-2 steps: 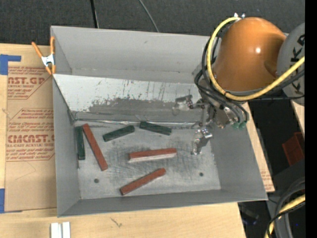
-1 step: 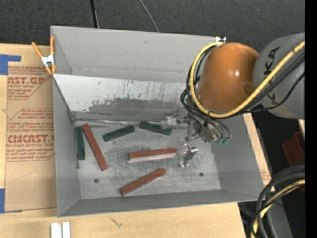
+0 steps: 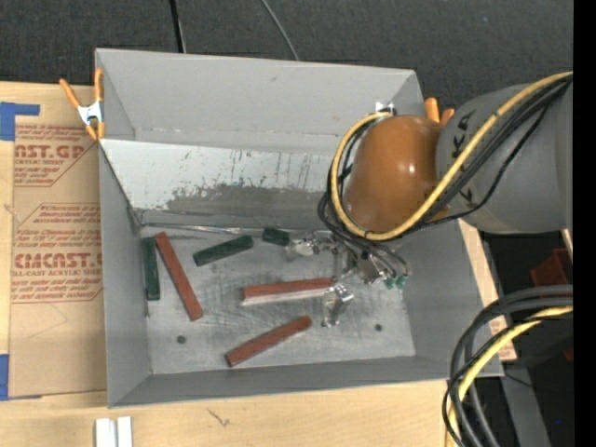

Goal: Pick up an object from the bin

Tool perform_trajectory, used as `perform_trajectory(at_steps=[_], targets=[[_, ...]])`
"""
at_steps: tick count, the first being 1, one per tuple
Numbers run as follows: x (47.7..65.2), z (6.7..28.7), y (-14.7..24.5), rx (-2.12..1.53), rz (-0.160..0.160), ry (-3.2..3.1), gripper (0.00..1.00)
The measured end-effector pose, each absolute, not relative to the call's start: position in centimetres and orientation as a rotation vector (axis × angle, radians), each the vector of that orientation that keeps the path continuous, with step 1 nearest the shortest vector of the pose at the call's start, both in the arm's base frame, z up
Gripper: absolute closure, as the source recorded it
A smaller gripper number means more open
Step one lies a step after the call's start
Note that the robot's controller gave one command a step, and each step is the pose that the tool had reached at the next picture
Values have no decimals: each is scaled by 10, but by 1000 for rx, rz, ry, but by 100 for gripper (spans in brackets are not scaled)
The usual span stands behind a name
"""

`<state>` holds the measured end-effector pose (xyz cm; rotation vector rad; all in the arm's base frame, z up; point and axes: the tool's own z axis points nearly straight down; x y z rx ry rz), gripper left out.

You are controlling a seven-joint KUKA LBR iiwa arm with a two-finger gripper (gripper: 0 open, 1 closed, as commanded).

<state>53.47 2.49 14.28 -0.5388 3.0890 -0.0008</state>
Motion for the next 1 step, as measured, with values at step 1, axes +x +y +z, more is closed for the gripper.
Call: perform_trajectory(at_steps=[1], targets=[[546, 77, 43, -549, 1, 3097, 100]])
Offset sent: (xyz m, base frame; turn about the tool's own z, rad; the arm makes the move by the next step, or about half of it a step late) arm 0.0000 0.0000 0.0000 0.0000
